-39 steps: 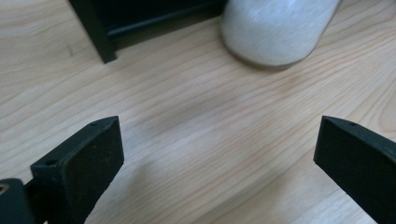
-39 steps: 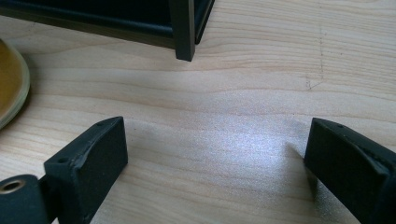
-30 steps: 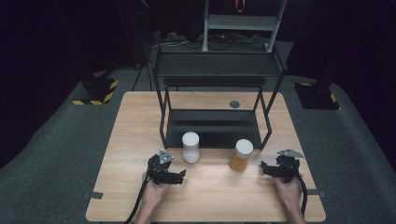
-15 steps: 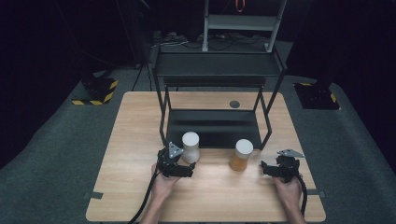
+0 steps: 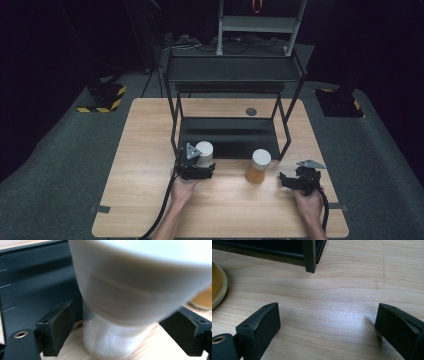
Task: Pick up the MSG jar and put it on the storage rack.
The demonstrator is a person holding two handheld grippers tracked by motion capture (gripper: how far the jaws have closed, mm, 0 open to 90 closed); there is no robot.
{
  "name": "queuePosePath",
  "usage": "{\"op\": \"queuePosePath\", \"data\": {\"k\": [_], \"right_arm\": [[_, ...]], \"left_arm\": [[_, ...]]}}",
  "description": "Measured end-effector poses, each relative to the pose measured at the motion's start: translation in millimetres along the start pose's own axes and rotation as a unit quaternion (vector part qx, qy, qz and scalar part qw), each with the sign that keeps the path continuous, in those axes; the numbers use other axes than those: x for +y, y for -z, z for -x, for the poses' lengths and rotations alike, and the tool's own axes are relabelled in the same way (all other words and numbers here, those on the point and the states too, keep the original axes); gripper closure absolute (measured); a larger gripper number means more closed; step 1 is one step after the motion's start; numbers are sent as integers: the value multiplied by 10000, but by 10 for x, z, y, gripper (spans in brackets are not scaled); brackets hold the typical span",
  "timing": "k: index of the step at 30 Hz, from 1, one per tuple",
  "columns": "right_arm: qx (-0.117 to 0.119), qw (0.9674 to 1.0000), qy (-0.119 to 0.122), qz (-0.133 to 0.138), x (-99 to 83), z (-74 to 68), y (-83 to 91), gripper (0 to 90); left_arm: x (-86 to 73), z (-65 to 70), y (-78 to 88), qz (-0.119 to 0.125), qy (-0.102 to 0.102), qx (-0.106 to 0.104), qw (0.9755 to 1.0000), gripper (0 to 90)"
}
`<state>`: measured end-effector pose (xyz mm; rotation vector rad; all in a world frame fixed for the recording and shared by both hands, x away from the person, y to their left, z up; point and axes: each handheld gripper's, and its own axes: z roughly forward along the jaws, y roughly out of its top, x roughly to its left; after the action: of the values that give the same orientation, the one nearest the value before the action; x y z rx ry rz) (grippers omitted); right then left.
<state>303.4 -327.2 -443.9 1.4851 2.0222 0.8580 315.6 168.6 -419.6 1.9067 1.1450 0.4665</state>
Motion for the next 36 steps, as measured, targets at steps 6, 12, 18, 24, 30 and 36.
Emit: {"op": "queuePosePath", "data": {"k": [6, 12, 18, 24, 30, 36], "right_arm": [[0, 10000, 1, 0, 0, 0, 0, 54], [-1, 10000, 0, 1, 0, 0, 0, 54], [-1, 10000, 1, 0, 0, 0, 0, 54], [0, 10000, -1, 1, 0, 0, 0, 54], [-1, 10000, 9, 2, 0, 0, 0, 55], [-1, 10000, 10, 2, 0, 0, 0, 54]], "left_arm": [[-23, 36, -52, 171, 10, 58, 9998, 204], [-64, 48, -39, 380, 19, 82, 9992, 251], [-91, 57, -31, 552, -7, 85, 9984, 314], [-104, 110, -31, 584, -191, 201, 9979, 337], [-81, 124, 7, 630, -155, 225, 9976, 347], [150, 67, 208, 686, -199, 65, 9974, 348]]}}
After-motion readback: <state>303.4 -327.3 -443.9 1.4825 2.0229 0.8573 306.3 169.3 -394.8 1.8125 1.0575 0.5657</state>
